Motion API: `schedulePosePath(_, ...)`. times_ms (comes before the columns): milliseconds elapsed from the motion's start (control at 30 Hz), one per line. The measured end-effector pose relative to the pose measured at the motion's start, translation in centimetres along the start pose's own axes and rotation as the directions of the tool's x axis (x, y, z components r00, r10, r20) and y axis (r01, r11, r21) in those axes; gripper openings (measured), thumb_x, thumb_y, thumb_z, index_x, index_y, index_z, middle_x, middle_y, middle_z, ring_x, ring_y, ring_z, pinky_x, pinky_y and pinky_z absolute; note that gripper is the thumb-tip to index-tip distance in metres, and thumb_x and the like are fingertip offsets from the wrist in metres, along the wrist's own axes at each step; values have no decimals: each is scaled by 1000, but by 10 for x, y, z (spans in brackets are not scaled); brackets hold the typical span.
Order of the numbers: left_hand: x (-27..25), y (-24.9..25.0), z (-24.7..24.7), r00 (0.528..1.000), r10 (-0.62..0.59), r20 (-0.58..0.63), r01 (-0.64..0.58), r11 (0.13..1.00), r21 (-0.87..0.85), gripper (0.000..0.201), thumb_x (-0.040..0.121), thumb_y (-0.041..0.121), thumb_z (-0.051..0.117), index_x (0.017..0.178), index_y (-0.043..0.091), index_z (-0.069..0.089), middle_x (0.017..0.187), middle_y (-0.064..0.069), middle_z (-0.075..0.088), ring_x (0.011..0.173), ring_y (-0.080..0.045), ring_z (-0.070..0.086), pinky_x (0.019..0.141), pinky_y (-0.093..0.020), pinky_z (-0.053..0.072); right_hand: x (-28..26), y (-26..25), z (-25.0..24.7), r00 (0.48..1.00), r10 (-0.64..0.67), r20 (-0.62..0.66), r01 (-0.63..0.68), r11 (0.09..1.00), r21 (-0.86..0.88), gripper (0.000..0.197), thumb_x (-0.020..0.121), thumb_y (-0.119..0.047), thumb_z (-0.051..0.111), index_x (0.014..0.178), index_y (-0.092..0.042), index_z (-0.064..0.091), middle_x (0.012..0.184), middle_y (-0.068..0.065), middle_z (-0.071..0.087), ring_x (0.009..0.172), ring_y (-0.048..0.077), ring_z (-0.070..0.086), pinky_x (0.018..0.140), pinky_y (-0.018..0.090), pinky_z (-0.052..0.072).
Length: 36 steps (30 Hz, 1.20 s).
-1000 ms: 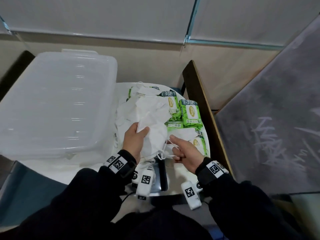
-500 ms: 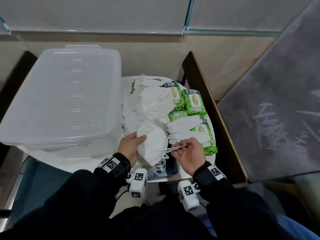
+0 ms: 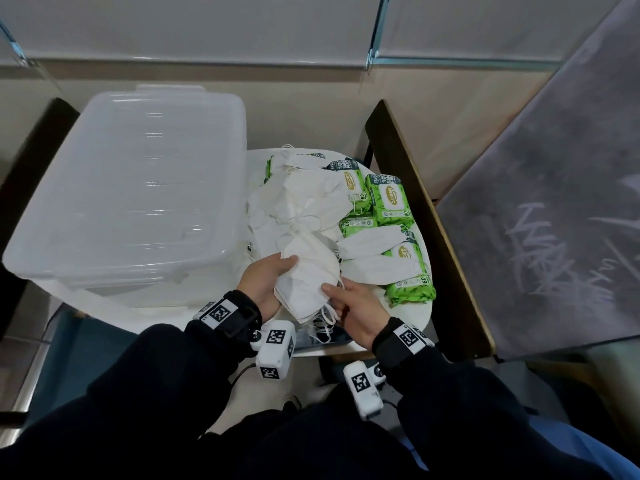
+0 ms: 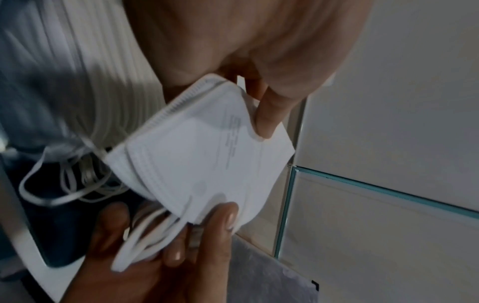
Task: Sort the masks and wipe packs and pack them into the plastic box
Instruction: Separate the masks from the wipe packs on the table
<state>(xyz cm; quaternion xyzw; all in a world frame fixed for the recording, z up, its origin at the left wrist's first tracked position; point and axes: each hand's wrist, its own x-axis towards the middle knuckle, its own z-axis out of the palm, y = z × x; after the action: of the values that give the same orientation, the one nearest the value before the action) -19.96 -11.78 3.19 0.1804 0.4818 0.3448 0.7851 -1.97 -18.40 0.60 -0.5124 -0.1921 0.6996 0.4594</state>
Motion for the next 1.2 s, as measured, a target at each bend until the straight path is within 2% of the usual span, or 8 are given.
schedulePosePath(67,0,1,-5,999,43,-12,-42,997,59,33,99,1,56,131,-9,59,126,-28,67,118,-45,65,107,-60,47,1,3,-1,1000,30,8,-29,998,-63,18,80,-19,85,75,-11,70,63,3,58,57,15,51,62,29,43)
schedulePosePath(167,-3,6,-14,986,142,-89,-126,977,172,28,94,-6,62,122,-9,66,117,-26,72,111,-43,69,99,-54,54,-2,0,-1,998,56,24,-56,998,1,25,83,-17,79,100,-1,72,93,15,71,83,28,67,82,42,53)
schedulePosePath(333,-13,6,-36,967,238,-92,-199,928,314,23,96,-5,61,117,-4,70,102,-13,78,87,-23,75,67,-30,60,-7,-18,-10,999,32,-30,-22,959,282,32,97,-9,57,67,-14,52,58,5,47,65,24,60,74,39,59)
schedulePosePath(567,-29,0,-40,940,339,34,-311,811,495,51,88,-12,64,123,24,58,102,-14,61,87,-28,68,70,-35,61,8,-16,-11,997,-81,-9,70,907,-414,20,86,-3,79,74,-13,66,64,-3,46,52,10,34,46,19,30)
schedulePosePath(633,-33,6,-43,937,318,145,-331,675,659,66,86,-8,66,131,40,52,108,-10,60,81,-27,71,73,-37,62,10,-17,-10,992,-123,24,117,836,-537,29,87,-2,78,66,-16,64,59,-7,50,52,8,40,48,17,34)
schedulePosePath(767,-38,21,-48,866,297,403,-435,48,899,36,88,16,72,118,36,67,102,16,68,81,2,63,79,-28,50,10,-11,-9,982,-141,129,191,700,-688,12,81,-4,84,77,-10,74,68,-6,71,62,6,62,63,24,52)
schedulePosePath(900,-36,20,-59,842,149,519,-435,-382,815,21,94,32,65,114,25,67,108,6,69,97,-19,62,80,-33,45,8,-3,-10,974,-113,197,226,577,-785,10,78,-15,88,83,-12,79,84,5,78,77,11,69,77,32,56)
schedulePosePath(1200,-26,-11,-89,826,169,537,-400,-495,771,21,99,31,55,117,20,60,114,-1,66,99,-30,65,76,-36,46,14,8,-25,995,-90,46,96,702,-706,15,83,-6,83,90,2,72,62,2,70,64,14,67,76,26,54)
